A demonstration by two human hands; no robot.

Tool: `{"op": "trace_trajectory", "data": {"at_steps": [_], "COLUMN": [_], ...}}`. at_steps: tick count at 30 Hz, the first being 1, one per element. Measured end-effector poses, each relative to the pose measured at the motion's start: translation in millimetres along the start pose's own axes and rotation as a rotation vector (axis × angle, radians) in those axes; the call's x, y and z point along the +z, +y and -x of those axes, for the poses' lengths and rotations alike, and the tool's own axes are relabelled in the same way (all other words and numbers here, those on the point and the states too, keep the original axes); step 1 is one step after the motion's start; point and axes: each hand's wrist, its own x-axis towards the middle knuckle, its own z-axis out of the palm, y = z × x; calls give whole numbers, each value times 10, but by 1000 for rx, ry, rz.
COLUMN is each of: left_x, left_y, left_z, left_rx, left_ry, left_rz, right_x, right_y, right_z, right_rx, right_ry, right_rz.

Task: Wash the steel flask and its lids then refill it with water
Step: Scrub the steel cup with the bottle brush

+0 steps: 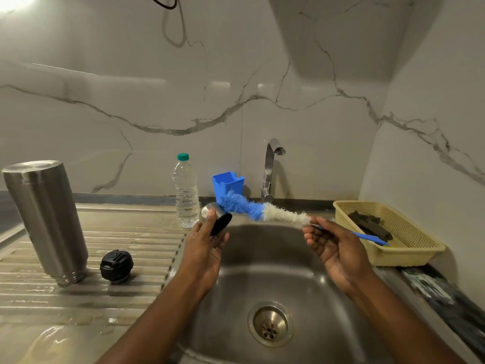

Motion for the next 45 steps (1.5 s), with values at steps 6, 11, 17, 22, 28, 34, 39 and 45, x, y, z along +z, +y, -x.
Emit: {"op": "trace_trajectory", "data": {"at_steps": [6, 11, 17, 22, 28, 34, 39, 45], "left_x": [46, 8, 67, 47, 46, 62, 33, 56], "left_y": [-26, 51, 17, 45, 43, 17, 48, -32], "left_z": [46, 32, 69, 71, 46, 57, 14, 60], "left_rx": [-21, -10, -13, -30, -15, -6, 13, -24], "left_ry": [28, 21, -23, -48, -12, 5, 2, -24], "left_rz": [8, 129, 165, 169, 163, 138, 149, -10], "right_x": [110, 52, 132, 79, 74, 85, 45, 112], "right_y": [96, 5, 46, 30, -12, 113, -3, 96], "right_z": [39, 48, 75, 58, 37, 43, 32, 26], "right_rx": [45, 23, 37, 22, 5, 64, 34, 72], "right_ry": [-66, -24, -80, -50, -31, -55, -16, -64], "right_rz": [20, -1, 36, 9, 18, 18, 21, 4]}}
